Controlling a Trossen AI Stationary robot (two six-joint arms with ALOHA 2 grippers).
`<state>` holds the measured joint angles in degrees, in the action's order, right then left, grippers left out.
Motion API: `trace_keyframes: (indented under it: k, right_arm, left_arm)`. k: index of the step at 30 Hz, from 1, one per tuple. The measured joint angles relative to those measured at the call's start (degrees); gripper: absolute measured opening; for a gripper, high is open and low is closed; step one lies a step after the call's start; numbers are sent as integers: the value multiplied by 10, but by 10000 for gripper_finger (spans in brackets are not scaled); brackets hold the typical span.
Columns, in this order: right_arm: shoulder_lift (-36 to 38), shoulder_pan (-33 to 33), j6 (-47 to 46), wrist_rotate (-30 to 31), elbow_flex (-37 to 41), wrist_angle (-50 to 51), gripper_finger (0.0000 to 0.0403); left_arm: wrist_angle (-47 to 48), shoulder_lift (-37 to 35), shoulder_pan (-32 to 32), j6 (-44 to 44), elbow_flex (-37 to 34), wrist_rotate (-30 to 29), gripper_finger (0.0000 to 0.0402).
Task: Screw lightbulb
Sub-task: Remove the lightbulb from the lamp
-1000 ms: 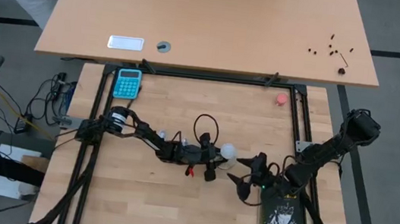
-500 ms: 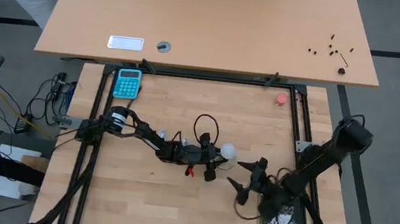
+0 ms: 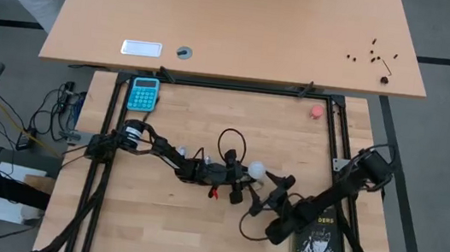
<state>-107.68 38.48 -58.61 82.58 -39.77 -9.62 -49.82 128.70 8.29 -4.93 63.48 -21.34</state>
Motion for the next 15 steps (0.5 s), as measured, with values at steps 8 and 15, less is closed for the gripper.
trace_keyframes:
  k: [8,15]
  right_arm:
    - [5,-26,13,12,0,-3,372]
    - [5,-31,28,5,0,-15,354]
  left_arm:
    - [0,0,0,0,0,0,180]
    - [0,0,0,0,0,0,180]
